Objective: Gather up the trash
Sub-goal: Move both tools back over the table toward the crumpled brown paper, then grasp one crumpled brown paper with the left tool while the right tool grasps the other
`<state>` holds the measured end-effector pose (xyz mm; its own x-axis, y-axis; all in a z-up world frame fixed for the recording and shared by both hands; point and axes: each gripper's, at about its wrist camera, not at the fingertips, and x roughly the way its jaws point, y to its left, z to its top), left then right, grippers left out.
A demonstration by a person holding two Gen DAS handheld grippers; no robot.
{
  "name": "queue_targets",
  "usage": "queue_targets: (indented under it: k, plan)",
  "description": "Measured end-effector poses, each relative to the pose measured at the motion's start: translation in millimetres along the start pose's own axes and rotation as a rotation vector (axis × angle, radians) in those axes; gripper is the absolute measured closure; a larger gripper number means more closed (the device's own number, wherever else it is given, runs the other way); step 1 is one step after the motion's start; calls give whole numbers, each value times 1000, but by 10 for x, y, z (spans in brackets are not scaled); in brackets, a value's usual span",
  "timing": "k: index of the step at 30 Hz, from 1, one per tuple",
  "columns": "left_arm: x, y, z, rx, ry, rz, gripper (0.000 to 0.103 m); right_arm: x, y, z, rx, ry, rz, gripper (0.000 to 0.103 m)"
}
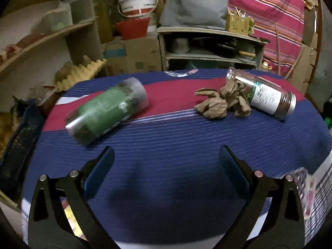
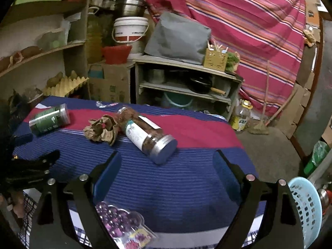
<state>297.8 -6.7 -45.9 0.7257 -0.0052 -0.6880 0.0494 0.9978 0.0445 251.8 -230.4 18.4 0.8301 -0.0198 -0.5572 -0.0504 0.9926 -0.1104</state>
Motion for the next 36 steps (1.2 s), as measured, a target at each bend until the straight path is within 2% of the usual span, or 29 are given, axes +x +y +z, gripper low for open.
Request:
queue_targets:
  k: [5,8,12,13,15,16,17,20,25,30,36]
  plan:
    - [224,-206,244,54,-2,-11,7,123,38,48,-26,0,-6,15]
    - [380,-315,362,71,18,-38,16,177,-13,62,-15,10,-6,15]
    - [574,-379,480,68,48,-68,20,220,-90,67,2,19,-1,15]
    - [601,-395,499,64,51,-77,24,223,-114,69,6,20,1,15]
    - [663,-411,519,60,68,-103,41,229,-119,70,12,23,4,15]
    - [697,-410,520,58,85,-144,53,226,-119,76,15,26,7,15]
    - [702,-403,519,51,91,-166,57,226,-115,77,17,26,11,15]
    - [622,-346,457,34,82,-174,59,216,-71,112,16,26,26,15]
    - [349,-48,264,-8,79,-126,59,250,155,131,-7,41,65,15]
    - [-84,341,134,-15,19,-16,59,443,450,124,-18,86,115,15]
    - [-348,742,125,-36,-30,51,59,686,843,197,-61,124,156,16]
